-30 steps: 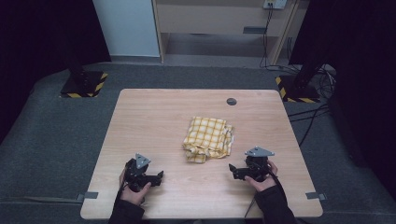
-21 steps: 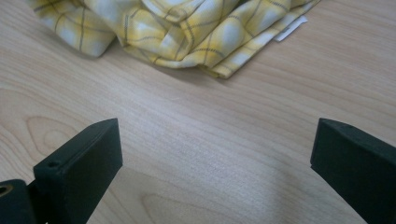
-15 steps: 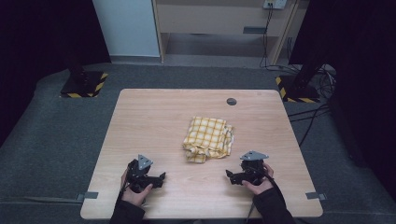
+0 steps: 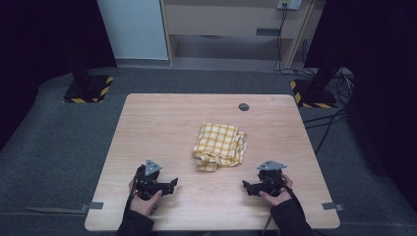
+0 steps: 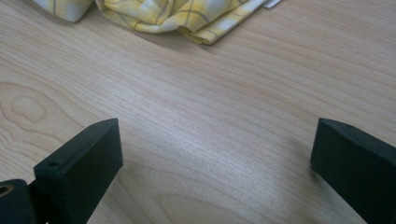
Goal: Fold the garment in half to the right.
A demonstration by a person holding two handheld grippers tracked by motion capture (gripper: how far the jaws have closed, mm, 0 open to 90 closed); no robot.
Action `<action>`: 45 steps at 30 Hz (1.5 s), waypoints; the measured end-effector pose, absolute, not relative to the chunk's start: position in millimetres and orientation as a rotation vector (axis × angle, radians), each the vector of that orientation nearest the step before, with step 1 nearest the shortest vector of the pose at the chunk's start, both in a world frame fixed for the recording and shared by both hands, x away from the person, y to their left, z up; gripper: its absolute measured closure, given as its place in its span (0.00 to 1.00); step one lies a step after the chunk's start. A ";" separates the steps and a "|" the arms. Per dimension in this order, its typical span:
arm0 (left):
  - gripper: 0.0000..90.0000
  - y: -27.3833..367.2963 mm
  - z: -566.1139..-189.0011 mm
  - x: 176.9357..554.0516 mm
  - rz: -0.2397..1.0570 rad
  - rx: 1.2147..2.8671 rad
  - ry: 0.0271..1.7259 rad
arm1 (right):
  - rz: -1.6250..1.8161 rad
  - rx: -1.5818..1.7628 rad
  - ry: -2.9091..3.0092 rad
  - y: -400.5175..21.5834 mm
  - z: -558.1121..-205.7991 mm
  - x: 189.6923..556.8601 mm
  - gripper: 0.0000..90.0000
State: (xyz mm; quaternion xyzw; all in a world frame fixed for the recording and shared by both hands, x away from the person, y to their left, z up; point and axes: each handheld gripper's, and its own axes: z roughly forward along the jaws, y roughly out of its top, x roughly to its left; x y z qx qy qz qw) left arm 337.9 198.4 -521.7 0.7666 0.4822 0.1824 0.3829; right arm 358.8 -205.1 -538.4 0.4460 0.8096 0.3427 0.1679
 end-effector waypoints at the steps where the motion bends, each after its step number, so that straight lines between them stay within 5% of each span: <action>1: 0.07 196.8 -519.7 338.9 0.470 1.953 1.223 | 0.974 1.269 2.304 -205.6 -538.8 358.5 0.03; 45: 0.09 122.1 -504.7 410.2 0.421 1.895 1.237 | 0.965 1.252 2.294 -210.6 -543.4 356.5 0.02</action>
